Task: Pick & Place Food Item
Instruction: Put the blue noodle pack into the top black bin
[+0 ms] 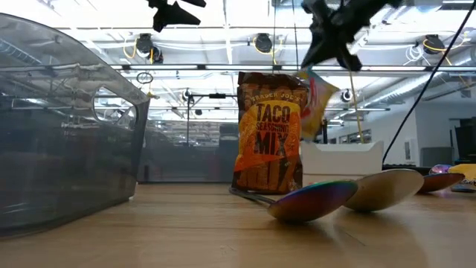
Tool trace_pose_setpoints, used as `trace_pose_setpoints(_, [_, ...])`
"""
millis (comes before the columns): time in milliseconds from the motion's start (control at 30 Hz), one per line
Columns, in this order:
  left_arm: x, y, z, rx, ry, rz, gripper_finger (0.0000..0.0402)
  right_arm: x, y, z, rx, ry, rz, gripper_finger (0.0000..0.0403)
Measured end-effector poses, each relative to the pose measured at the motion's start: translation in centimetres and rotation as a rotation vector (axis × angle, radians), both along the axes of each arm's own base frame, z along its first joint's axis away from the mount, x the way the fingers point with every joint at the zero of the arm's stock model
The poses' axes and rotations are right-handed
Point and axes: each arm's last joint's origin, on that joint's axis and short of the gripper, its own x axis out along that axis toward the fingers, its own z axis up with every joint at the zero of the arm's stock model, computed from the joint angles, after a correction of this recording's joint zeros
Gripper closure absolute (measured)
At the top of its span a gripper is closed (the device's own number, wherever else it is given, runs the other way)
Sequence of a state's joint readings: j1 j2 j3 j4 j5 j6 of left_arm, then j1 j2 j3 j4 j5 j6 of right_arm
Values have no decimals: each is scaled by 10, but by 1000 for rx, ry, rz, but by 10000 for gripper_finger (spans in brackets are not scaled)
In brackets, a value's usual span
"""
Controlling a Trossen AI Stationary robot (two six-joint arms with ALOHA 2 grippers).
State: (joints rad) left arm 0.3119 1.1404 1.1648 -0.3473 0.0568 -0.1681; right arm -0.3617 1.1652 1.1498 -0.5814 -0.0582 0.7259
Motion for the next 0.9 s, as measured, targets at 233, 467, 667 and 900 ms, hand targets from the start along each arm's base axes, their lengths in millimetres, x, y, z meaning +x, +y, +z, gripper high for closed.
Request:
trace_pose_setpoints(233, [0, -1, 0, -10, -4, -48, 158, -12, -5, 36, -45, 20, 25, 403])
trace_pose_setpoints(467, [1, -3, 1, -19, -15, -98, 158, -13, -2, 37, -6, 14, 120, 403])
trace_pose_setpoints(667, [1, -5, 2, -23, -28, -185, 158, -13, 6, 34, -7, 63, 191, 403])
trace_pose_setpoints(900, [2, -6, 5, -22, -70, -256, 158, -9, 19, 33, -38, 66, 332, 403])
